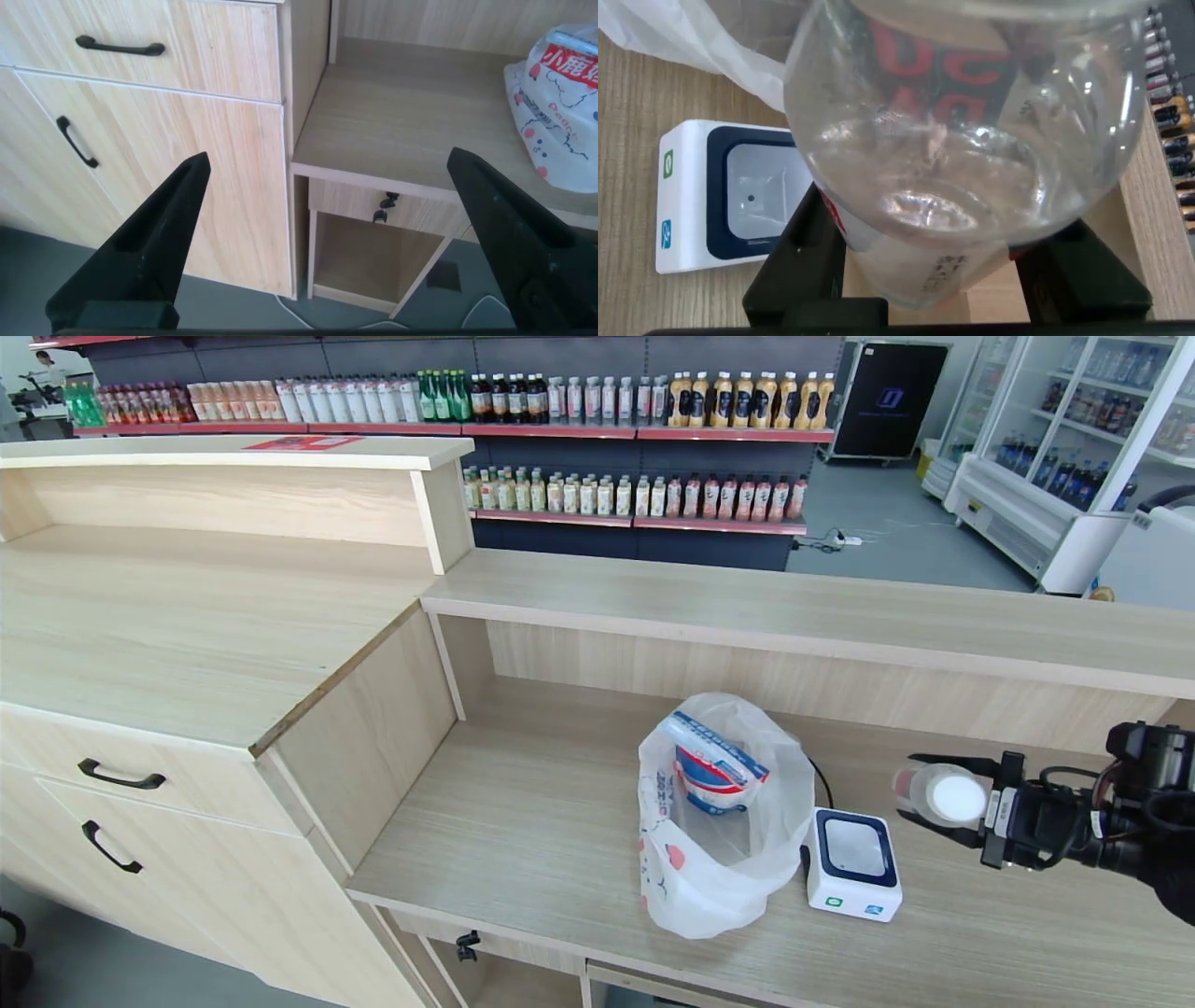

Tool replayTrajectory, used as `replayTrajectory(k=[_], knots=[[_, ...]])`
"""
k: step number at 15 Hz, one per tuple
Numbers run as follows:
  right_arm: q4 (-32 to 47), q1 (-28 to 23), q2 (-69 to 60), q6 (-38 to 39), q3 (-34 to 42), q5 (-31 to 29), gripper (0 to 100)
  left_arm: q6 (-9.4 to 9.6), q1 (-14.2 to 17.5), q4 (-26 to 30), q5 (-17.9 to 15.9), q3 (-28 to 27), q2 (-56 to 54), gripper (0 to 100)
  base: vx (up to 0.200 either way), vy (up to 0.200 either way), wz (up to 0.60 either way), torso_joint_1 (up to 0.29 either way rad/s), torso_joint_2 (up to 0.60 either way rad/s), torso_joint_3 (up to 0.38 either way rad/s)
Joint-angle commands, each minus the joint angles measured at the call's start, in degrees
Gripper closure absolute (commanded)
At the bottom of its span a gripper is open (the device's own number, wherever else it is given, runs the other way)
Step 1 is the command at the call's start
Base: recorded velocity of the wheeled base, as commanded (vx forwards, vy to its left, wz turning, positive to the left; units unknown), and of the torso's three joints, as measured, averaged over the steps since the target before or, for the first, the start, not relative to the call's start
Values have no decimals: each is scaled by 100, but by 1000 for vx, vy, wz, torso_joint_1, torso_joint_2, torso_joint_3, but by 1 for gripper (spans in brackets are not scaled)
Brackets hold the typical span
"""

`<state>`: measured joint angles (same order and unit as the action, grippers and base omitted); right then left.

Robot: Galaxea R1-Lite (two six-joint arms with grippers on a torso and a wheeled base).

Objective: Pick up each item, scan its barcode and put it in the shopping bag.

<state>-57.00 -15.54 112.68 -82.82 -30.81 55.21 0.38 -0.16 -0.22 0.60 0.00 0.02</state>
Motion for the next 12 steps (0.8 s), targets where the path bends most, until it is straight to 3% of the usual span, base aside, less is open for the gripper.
replayTrajectory(k=[1,12], knots=[[5,-1,96,-94,-4,86,100,-3,-2,-4,2,0,-2,0,0,0,0,0,0,0],[-4,104,272,-498,-31,262,100,6,-2,-4,2,0,-2,0,0,0,0,0,0,0]])
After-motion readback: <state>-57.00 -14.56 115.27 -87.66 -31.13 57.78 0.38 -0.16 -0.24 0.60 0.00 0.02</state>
